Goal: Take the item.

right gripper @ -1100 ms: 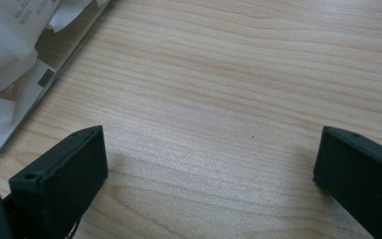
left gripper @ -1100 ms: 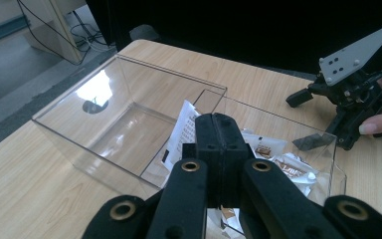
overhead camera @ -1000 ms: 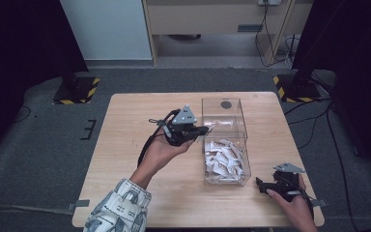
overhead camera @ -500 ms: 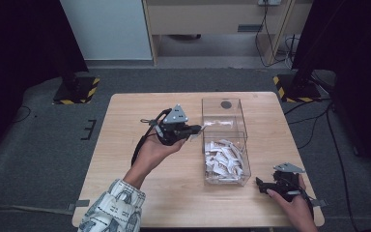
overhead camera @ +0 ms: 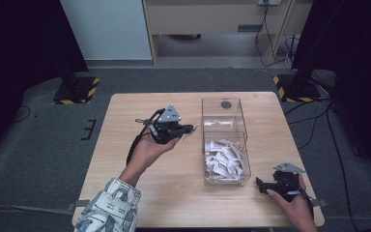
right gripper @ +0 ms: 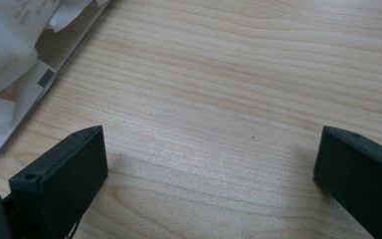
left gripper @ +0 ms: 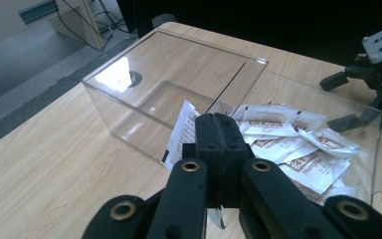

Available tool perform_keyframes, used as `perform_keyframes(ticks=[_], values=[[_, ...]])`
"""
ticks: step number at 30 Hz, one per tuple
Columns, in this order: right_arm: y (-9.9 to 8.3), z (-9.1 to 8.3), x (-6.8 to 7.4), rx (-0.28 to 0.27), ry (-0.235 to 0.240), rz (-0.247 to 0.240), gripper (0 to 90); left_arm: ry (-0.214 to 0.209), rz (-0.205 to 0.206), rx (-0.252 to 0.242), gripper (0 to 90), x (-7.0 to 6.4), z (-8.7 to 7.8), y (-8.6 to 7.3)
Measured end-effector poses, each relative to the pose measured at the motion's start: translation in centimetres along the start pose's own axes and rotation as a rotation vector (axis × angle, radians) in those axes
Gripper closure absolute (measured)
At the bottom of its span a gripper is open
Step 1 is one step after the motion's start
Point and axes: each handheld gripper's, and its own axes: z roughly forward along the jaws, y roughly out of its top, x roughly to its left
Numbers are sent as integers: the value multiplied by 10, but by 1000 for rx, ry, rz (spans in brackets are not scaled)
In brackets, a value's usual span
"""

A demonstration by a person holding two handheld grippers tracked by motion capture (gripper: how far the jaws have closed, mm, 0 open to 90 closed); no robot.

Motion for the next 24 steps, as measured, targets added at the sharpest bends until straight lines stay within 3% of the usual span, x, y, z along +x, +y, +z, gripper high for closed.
perform_keyframes(ticks=[24], values=[[0,0,0,0,0,0,8,19,-18,26,900,11,3,-17]])
